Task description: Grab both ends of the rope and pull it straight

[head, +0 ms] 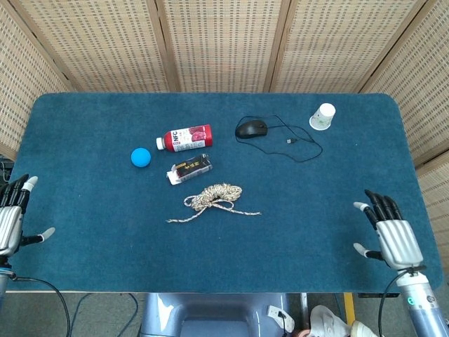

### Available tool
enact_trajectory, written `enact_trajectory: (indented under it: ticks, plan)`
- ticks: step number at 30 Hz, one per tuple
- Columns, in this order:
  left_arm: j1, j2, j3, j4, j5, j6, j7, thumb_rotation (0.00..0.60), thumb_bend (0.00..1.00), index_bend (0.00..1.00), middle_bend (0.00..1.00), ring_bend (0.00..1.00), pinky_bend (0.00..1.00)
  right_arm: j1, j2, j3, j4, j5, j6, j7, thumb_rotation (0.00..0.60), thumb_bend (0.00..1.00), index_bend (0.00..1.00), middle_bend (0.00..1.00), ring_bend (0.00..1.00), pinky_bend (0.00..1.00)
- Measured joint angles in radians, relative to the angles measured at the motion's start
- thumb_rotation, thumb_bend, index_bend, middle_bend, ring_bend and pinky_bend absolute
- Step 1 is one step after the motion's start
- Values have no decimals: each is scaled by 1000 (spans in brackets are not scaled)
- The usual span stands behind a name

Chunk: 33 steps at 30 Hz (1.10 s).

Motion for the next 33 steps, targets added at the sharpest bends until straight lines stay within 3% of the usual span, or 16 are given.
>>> enact_trajectory:
  ticks: [3, 7, 11, 13, 23, 33]
  plan:
    - [1, -4, -7, 0, -3, 0, 12, 600, 0, 0, 0, 0, 0, 81, -20, 22, 16, 4, -113, 50, 600, 20, 350, 0, 0, 0]
    - [1, -7, -13, 2, -6, -9, 15, 600, 0, 0, 0, 0, 0, 184, -43, 52, 23, 50, -294, 110, 600, 141, 403, 0, 0, 0]
    - [1, -11, -18, 12, -14, -19, 14, 600, 0, 0, 0, 0, 0, 311, -92, 92, 51, 147, -480, 140, 600, 196, 418, 0, 0, 0]
    - [-1, -15, -22, 17, -19, -26, 17, 600, 0, 0, 0, 0, 0, 356, -130, 107, 79, 200, -520, 120, 600, 229, 426, 0, 0, 0]
    - [-9, -24, -37, 24, -33, -52, 38, 600, 0, 0, 0, 0, 0, 478, -333, 145, 203, 445, -556, -148, 600, 278, 434, 0, 0, 0]
    - [-4, -25, -42, 21, -30, -58, 38, 600, 0, 0, 0, 0, 0, 524, -446, 115, 252, 508, -519, -271, 600, 329, 445, 0, 0, 0]
